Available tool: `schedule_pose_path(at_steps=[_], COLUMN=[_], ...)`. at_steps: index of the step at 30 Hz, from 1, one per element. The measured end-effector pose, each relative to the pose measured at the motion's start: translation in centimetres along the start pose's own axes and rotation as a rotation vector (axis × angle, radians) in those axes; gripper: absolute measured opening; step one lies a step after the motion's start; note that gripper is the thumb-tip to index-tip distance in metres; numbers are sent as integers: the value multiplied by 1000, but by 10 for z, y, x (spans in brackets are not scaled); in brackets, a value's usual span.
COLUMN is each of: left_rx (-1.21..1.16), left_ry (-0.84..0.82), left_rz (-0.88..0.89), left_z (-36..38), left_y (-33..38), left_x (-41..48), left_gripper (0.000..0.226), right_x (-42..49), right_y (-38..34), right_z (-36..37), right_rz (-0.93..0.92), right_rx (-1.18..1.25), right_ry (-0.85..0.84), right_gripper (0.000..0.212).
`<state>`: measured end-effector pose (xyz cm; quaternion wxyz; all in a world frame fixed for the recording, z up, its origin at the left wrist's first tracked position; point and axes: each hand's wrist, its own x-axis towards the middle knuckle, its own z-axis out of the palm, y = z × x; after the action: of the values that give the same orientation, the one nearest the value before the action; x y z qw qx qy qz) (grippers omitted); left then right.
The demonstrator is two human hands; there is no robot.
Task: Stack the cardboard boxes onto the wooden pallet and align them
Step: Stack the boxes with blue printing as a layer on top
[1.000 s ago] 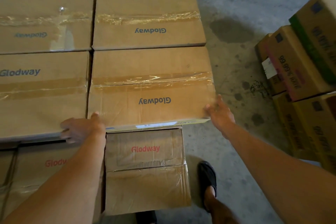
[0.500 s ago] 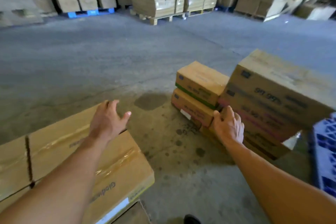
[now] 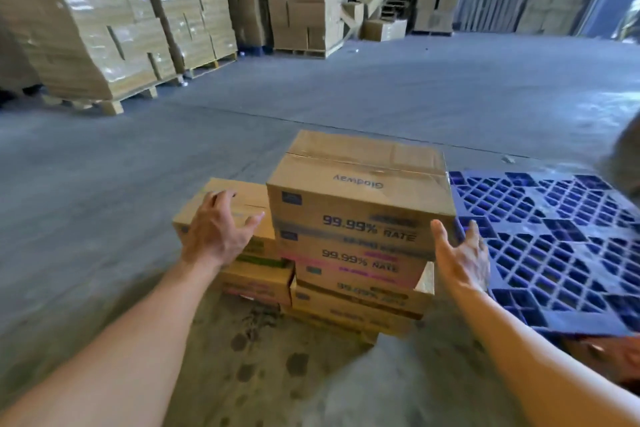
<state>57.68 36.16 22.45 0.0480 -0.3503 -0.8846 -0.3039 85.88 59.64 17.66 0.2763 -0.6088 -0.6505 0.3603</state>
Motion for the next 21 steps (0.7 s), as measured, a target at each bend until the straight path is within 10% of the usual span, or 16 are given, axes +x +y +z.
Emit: schedule_pose_path(at_steps=[9,21], left_rx=[-374,-966], left_ry=[-42,-113], left_rz=[-324,-667], left_z=[137,185], left_y=[6,-19], left_x=[159,179], left_gripper=[108,63], right_x=[139,164], right_y=[2,14], right_z=[55,79], right_rz=[194,460], right_rx=[256,638], right_ry=[-14,-1], right_gripper=[121,121])
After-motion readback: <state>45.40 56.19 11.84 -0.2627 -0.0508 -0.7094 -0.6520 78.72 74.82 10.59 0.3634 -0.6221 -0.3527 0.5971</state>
